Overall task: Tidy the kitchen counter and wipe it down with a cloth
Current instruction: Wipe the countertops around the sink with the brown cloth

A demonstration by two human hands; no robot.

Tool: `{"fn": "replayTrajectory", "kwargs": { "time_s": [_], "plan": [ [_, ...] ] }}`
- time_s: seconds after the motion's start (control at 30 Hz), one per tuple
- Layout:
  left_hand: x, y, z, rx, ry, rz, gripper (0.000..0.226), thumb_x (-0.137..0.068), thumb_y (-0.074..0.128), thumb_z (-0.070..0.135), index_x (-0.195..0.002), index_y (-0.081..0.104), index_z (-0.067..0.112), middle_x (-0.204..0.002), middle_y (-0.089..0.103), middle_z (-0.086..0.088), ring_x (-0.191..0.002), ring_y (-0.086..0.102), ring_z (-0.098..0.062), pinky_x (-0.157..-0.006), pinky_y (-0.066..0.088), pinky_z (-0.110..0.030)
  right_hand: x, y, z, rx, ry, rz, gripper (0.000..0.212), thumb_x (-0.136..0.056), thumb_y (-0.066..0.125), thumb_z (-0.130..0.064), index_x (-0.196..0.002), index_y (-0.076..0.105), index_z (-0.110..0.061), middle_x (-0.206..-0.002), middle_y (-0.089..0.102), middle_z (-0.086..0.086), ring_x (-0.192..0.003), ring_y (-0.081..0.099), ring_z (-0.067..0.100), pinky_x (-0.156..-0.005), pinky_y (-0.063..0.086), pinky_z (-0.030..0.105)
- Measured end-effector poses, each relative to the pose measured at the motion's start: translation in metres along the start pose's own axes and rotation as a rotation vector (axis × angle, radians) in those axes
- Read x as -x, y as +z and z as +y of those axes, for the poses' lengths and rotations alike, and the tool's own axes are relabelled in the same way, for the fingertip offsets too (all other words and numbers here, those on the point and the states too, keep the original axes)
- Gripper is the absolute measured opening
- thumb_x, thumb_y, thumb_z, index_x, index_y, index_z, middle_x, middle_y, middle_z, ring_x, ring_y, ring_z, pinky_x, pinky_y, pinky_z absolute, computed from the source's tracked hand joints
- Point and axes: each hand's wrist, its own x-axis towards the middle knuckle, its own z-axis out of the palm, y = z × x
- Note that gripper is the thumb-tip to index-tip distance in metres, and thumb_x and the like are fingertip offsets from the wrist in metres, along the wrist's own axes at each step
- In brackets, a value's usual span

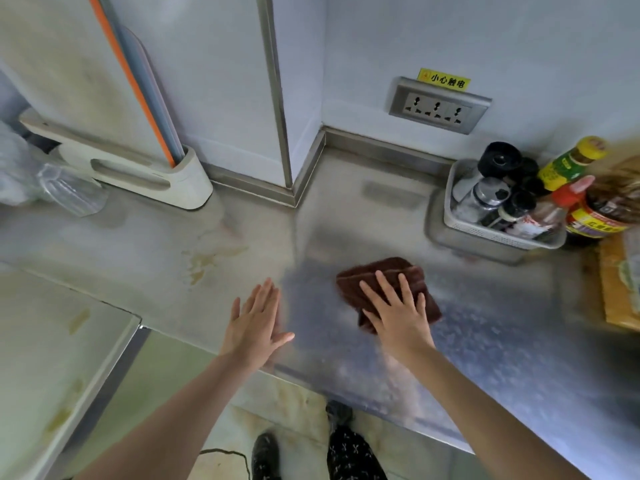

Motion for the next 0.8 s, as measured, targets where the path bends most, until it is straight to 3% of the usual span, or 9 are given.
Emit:
{"fn": "replayTrajectory", "kwargs": {
  "time_s": [0.1, 0.17, 0.23, 0.33, 0.43, 0.5, 0.67, 0.73, 0.8],
  "plan": [
    [0.009, 0.004, -0.013, 0.007, 0.027, -0.007, 0.084, -0.088, 0.044, 0.055, -0.149, 0.002, 0.016, -0.158, -0.008, 0.0, -0.146, -0.001, -0.017, -0.117, 0.005, -0.041, 0.025, 0.006, 0.004, -0.193, 0.376, 0.069, 0.051, -0.098, 0.03, -0.044, -0.146, 0.012, -0.042, -0.158, 0.002, -0.009, -0.145, -0.005, 0.031, -0.112, 0.008, 0.06],
    [0.012, 0.007, -0.019, 0.019, 0.051, -0.036, 0.083, -0.088, 0.045, 0.054, -0.149, 0.004, 0.016, -0.158, -0.006, 0.001, -0.146, 0.001, -0.017, -0.117, 0.006, -0.042, 0.037, 0.011, -0.02, -0.331, 0.532, 0.102, 0.051, -0.099, 0.03, -0.042, -0.147, 0.013, -0.04, -0.159, 0.002, -0.007, -0.144, -0.008, 0.032, -0.112, 0.005, 0.062],
    [0.013, 0.008, -0.022, 0.012, 0.078, -0.042, 0.083, -0.088, 0.044, 0.054, -0.149, 0.003, 0.015, -0.158, -0.005, 0.0, -0.146, 0.0, -0.018, -0.116, 0.006, -0.042, 0.045, 0.02, -0.059, -0.308, 0.486, 0.096, 0.052, -0.099, 0.029, -0.043, -0.147, 0.011, -0.04, -0.159, 0.0, -0.008, -0.144, -0.01, 0.033, -0.111, 0.002, 0.062],
    [0.013, 0.012, -0.027, 0.028, 0.116, -0.016, 0.083, -0.089, 0.043, 0.055, -0.149, 0.001, 0.016, -0.158, -0.006, 0.001, -0.146, -0.002, -0.018, -0.117, 0.005, -0.042, 0.065, 0.041, -0.108, -0.174, 0.183, 0.076, 0.054, -0.098, 0.032, -0.044, -0.147, 0.009, -0.042, -0.159, 0.001, -0.007, -0.144, -0.007, 0.035, -0.11, -0.001, 0.061],
    [0.017, 0.013, -0.033, 0.008, 0.161, -0.01, 0.083, -0.089, 0.041, 0.055, -0.149, 0.0, 0.016, -0.158, -0.007, 0.0, -0.146, -0.002, -0.019, -0.116, 0.005, -0.043, 0.079, 0.045, -0.103, -0.09, 0.064, 0.066, 0.054, -0.095, 0.035, -0.046, -0.145, 0.014, -0.044, -0.158, 0.009, -0.007, -0.145, 0.002, 0.033, -0.11, 0.005, 0.063],
    [0.022, 0.014, -0.038, -0.012, 0.192, -0.012, 0.083, -0.089, 0.04, 0.056, -0.149, 0.0, 0.016, -0.158, -0.007, 0.0, -0.146, -0.001, -0.019, -0.116, 0.005, -0.043, 0.089, 0.046, -0.083, -0.094, 0.162, 0.045, 0.053, -0.096, 0.03, -0.048, -0.145, 0.008, -0.047, -0.158, 0.001, -0.009, -0.145, -0.005, 0.03, -0.111, 0.003, 0.061],
    [0.033, 0.02, -0.051, -0.05, 0.22, 0.017, 0.082, -0.088, 0.04, 0.057, -0.149, 0.003, 0.015, -0.159, -0.005, -0.002, -0.146, 0.002, -0.021, -0.116, 0.006, -0.044, 0.116, 0.047, -0.07, -0.339, 0.69, 0.126, 0.052, -0.096, 0.03, -0.051, -0.145, 0.012, -0.047, -0.159, -0.005, -0.005, -0.144, -0.011, 0.032, -0.113, 0.003, 0.06],
    [0.035, 0.023, -0.054, -0.021, 0.217, 0.038, 0.083, -0.088, 0.042, 0.056, -0.149, 0.006, 0.014, -0.159, -0.002, -0.003, -0.146, 0.004, -0.022, -0.116, 0.008, -0.046, 0.112, 0.046, -0.094, -0.38, 0.765, 0.124, 0.052, -0.097, 0.028, -0.048, -0.146, 0.009, -0.044, -0.159, -0.007, -0.003, -0.144, -0.012, 0.034, -0.113, 0.002, 0.061],
    [0.036, 0.027, -0.056, 0.001, 0.206, 0.054, 0.082, -0.088, 0.042, 0.056, -0.149, 0.007, 0.014, -0.159, -0.002, -0.003, -0.146, 0.006, -0.022, -0.116, 0.009, -0.045, 0.106, 0.048, -0.13, -0.363, 0.695, 0.137, 0.053, -0.098, 0.028, -0.047, -0.146, 0.008, -0.043, -0.159, -0.007, -0.001, -0.143, -0.012, 0.035, -0.111, 0.0, 0.062]
  ]
}}
